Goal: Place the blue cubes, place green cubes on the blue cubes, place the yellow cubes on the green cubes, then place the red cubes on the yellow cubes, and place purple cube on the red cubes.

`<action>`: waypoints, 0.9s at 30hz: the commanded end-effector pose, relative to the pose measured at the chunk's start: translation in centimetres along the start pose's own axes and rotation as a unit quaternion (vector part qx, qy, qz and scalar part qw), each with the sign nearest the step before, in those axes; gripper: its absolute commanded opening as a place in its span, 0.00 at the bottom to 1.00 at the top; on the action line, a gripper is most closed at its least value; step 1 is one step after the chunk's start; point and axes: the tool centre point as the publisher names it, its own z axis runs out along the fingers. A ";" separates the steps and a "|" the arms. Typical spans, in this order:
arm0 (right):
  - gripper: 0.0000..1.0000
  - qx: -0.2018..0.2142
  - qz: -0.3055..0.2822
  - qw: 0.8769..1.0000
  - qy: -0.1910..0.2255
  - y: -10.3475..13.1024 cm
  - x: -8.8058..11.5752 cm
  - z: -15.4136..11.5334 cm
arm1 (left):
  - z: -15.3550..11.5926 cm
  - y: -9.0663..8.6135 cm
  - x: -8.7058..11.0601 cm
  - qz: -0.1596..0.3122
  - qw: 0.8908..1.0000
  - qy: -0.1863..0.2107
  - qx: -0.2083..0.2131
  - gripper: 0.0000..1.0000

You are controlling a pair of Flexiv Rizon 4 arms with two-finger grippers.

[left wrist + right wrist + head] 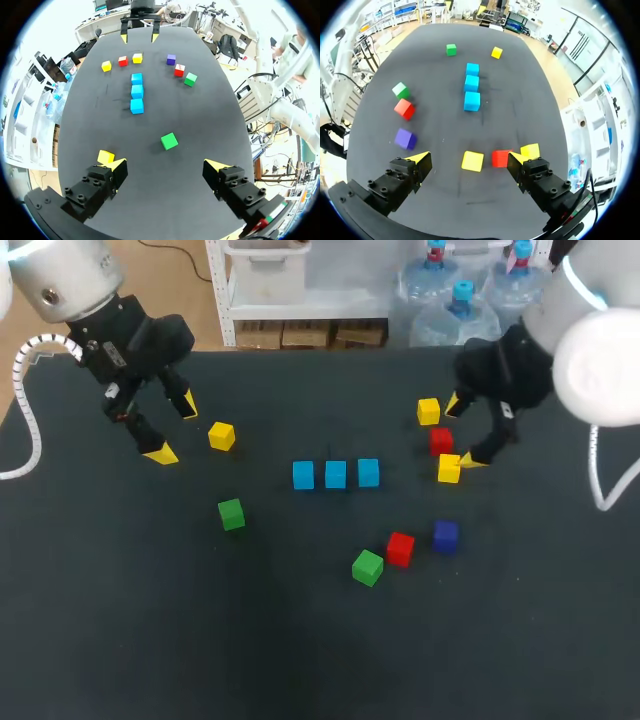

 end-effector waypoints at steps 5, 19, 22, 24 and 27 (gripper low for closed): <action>1.00 -0.001 -0.002 1.000 0.003 0.4 0.9 -0.8 | 0.0 -0.1 0.1 0.001 1.000 -0.001 -0.001 1.00; 1.00 -0.008 -0.016 1.000 0.005 0.3 0.9 -0.9 | 0.2 -0.2 0.0 0.006 1.000 -0.001 -0.007 1.00; 1.00 -0.008 -0.016 1.000 0.005 0.3 0.9 -0.9 | 0.9 -0.5 0.0 -0.013 1.000 0.014 0.000 1.00; 1.00 -0.008 -0.016 1.000 0.005 0.3 0.9 -0.9 | 1.3 -0.9 -0.1 -0.036 0.999 0.018 0.000 1.00; 1.00 -0.008 -0.016 1.000 0.005 0.3 0.9 -0.9 | 1.8 -1.7 -0.4 -0.065 0.998 0.023 -0.005 1.00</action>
